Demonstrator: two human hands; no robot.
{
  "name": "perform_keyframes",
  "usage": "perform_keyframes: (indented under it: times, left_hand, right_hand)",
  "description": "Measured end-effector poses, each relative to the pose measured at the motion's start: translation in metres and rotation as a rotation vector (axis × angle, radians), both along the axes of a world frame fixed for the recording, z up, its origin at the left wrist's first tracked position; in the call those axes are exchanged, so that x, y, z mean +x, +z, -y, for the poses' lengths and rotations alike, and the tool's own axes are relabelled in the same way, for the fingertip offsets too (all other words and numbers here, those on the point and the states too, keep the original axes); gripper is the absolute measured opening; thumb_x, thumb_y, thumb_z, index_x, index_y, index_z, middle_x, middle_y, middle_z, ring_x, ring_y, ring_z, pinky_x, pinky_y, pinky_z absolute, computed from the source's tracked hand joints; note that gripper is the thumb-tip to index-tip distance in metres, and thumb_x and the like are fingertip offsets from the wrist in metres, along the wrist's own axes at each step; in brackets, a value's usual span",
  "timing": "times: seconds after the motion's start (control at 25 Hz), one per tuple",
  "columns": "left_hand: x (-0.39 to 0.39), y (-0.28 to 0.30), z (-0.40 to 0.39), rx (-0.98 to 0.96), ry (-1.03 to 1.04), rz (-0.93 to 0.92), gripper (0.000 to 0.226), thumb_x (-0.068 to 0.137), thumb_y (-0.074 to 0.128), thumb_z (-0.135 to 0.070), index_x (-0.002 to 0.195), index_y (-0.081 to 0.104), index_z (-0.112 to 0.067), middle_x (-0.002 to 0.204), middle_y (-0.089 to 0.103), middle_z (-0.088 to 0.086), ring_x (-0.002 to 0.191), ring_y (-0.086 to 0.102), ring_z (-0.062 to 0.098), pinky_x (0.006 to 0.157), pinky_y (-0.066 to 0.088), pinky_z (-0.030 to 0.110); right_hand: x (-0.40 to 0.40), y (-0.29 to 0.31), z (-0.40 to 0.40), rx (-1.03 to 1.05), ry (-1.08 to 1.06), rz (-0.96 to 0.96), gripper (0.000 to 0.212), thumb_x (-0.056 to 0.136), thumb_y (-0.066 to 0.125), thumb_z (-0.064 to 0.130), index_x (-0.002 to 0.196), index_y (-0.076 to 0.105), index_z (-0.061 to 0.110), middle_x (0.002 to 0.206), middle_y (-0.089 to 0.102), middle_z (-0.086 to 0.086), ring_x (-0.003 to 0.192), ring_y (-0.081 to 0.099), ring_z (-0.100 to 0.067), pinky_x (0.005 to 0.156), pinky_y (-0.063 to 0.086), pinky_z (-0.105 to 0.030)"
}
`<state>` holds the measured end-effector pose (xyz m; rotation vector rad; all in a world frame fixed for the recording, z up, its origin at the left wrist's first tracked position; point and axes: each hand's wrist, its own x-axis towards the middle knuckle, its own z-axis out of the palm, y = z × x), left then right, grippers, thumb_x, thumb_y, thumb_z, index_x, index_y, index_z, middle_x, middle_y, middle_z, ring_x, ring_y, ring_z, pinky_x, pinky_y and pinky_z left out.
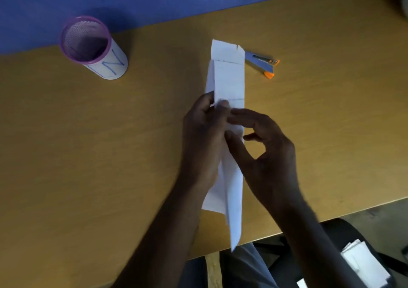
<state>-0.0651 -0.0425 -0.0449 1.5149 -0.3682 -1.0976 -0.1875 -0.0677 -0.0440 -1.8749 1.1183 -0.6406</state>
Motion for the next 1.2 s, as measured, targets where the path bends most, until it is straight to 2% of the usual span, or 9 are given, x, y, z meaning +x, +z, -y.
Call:
perform_keyframes:
  times: [0.12,0.24,0.4,0.52,0.68,0.84,0.96,1.12,1.2]
  left_hand:
    - [0.007,0.001,-0.005,-0.038,0.000,-0.134,0.027,0.108,0.050,-0.014,0.109,0.074,-0.026,0.107,0.079,0.000,0.100,0.075,0.025,0.090,0.060,0.050]
    - [0.012,0.003,-0.005,-0.102,0.026,-0.423,0.027,0.106,0.049,-0.009,0.124,0.070,-0.009,0.123,0.074,0.016,0.112,0.070,0.034,0.101,0.054,0.053]
    - [0.016,0.006,-0.002,-0.145,0.002,-0.671,0.034,0.104,0.052,-0.013,0.134,0.063,-0.003,0.129,0.070,0.016,0.115,0.067,0.032,0.106,0.052,0.051]
    - [0.028,0.000,-0.004,-0.227,-0.018,-0.740,0.031,0.103,0.054,-0.019,0.130,0.068,-0.008,0.125,0.072,0.012,0.113,0.069,0.027,0.104,0.056,0.047]
    - [0.055,-0.030,-0.011,-0.085,0.115,-0.417,0.025,0.105,0.052,-0.013,0.122,0.070,-0.014,0.113,0.077,0.004,0.100,0.074,0.018,0.085,0.062,0.038]
    - [0.071,-0.067,-0.024,0.182,0.232,-0.055,0.022,0.106,0.052,-0.010,0.110,0.073,-0.016,0.104,0.078,-0.001,0.097,0.074,0.017,0.091,0.056,0.040]
    - [0.072,-0.081,-0.027,0.218,0.256,-0.007,0.022,0.106,0.052,-0.011,0.110,0.073,-0.015,0.112,0.078,0.002,0.110,0.072,0.026,0.099,0.057,0.046]
    - [0.067,-0.085,-0.024,0.168,0.257,-0.013,0.021,0.105,0.055,-0.011,0.105,0.074,-0.018,0.111,0.078,0.003,0.113,0.071,0.030,0.101,0.055,0.050]
    - [0.063,-0.085,-0.021,0.149,0.271,-0.035,0.023,0.105,0.056,-0.009,0.100,0.075,-0.020,0.108,0.079,0.002,0.113,0.071,0.030,0.102,0.054,0.052]
  right_hand:
    - [-0.006,-0.005,0.005,-0.066,-0.092,0.046,0.029,0.099,0.067,0.020,0.126,0.066,0.011,0.134,0.063,0.001,0.121,0.063,-0.014,0.085,0.061,-0.040]
    - [-0.012,-0.003,0.016,-0.139,-0.187,0.066,0.030,0.099,0.068,0.017,0.128,0.061,0.011,0.137,0.057,-0.002,0.125,0.059,-0.022,0.084,0.058,-0.049]
    - [-0.019,0.008,0.025,-0.237,-0.274,0.072,0.033,0.103,0.066,0.024,0.131,0.060,0.009,0.143,0.052,-0.005,0.135,0.051,-0.026,0.092,0.054,-0.054]
    - [-0.021,0.012,0.026,-0.359,-0.301,0.043,0.032,0.104,0.064,0.024,0.129,0.061,0.005,0.144,0.053,-0.011,0.135,0.050,-0.027,0.097,0.048,-0.057]
    - [-0.017,-0.005,0.028,-0.433,-0.271,-0.067,0.033,0.103,0.063,0.024,0.131,0.063,0.007,0.144,0.053,-0.012,0.133,0.047,-0.024,0.100,0.045,-0.054]
    - [-0.012,-0.044,0.041,-0.325,-0.206,-0.221,0.035,0.101,0.064,0.022,0.133,0.063,0.006,0.143,0.054,-0.014,0.131,0.048,-0.030,0.102,0.046,-0.049]
    - [-0.009,-0.068,0.067,-0.304,-0.213,-0.247,0.036,0.098,0.063,0.015,0.132,0.062,0.003,0.140,0.056,-0.016,0.130,0.051,-0.034,0.104,0.046,-0.047]
    - [0.006,-0.086,0.120,-0.316,-0.230,-0.341,0.045,0.096,0.055,0.016,0.139,0.056,0.003,0.147,0.053,-0.016,0.137,0.049,-0.035,0.112,0.028,-0.019]
    - [0.018,-0.094,0.143,-0.329,-0.200,-0.436,0.051,0.097,0.052,0.023,0.145,0.053,0.007,0.152,0.050,-0.012,0.142,0.045,-0.033,0.117,0.030,-0.025]
